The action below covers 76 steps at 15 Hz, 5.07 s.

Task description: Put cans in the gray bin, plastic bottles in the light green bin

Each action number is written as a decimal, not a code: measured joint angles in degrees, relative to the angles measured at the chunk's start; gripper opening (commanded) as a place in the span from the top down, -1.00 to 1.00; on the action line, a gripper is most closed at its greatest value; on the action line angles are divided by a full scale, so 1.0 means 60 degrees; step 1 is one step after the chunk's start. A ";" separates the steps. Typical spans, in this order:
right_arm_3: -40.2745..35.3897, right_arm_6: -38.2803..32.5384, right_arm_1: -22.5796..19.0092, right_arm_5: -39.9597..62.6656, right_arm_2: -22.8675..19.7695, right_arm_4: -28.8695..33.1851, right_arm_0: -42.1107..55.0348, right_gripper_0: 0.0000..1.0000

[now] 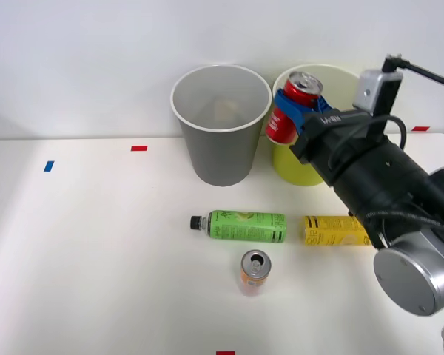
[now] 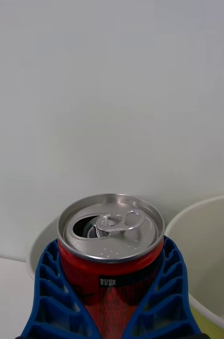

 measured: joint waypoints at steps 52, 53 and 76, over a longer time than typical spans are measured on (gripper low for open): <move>0.1509 -0.1600 0.1877 -0.6678 -0.1409 0.3443 0.7471 -1.00; 0.1507 -0.1614 0.1928 -0.6678 -0.1467 0.3438 0.7651 -1.00; 0.3491 0.1395 0.1614 -0.9134 -0.0425 0.3343 0.9407 -1.00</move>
